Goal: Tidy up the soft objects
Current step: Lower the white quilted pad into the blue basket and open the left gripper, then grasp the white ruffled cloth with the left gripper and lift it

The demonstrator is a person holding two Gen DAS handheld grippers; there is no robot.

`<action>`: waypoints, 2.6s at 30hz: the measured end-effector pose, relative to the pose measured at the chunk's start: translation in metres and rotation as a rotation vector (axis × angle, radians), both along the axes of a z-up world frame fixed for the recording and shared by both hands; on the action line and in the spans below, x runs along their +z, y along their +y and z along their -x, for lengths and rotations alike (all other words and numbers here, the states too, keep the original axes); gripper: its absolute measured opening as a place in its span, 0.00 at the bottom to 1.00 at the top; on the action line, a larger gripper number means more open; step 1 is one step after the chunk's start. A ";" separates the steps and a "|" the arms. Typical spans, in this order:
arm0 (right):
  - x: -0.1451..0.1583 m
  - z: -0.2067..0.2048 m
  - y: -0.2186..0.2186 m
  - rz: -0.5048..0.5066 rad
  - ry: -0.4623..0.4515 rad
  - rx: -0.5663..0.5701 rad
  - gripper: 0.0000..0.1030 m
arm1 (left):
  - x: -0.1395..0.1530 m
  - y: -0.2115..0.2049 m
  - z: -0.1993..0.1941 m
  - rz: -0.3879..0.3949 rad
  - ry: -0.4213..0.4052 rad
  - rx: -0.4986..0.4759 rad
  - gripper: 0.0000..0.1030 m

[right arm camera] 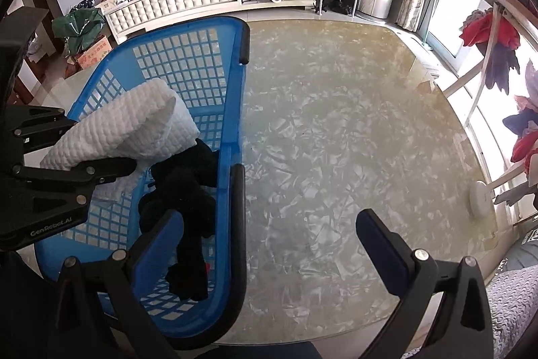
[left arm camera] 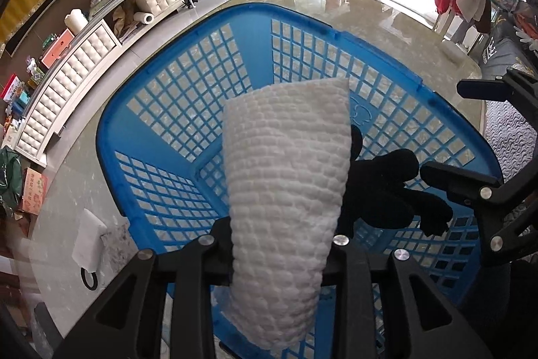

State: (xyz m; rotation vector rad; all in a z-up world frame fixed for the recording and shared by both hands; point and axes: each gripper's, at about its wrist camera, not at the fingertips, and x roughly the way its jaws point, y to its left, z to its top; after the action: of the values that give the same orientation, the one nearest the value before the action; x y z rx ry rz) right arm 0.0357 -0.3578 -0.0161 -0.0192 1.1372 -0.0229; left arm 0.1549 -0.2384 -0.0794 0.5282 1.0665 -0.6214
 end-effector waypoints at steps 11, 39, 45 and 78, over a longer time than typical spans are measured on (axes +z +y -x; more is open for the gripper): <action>0.005 0.003 -0.004 -0.008 -0.010 -0.007 1.00 | 0.005 0.004 0.002 0.011 -0.008 0.016 0.71; 0.059 0.035 0.065 -0.014 -0.129 0.094 1.00 | 0.084 0.124 0.080 0.167 -0.122 0.255 0.92; 0.057 0.032 0.107 -0.022 -0.133 0.158 1.00 | 0.083 0.175 0.099 0.185 -0.132 0.339 0.92; -0.057 -0.038 0.269 -0.062 0.095 0.423 1.00 | -0.018 0.347 0.070 0.163 0.048 0.548 0.92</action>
State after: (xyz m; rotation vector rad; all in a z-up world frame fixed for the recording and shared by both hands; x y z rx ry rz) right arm 0.0740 -0.0893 -0.0731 -0.2073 1.2097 0.3934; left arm 0.0849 0.1086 -0.0977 0.0664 1.1328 -0.2324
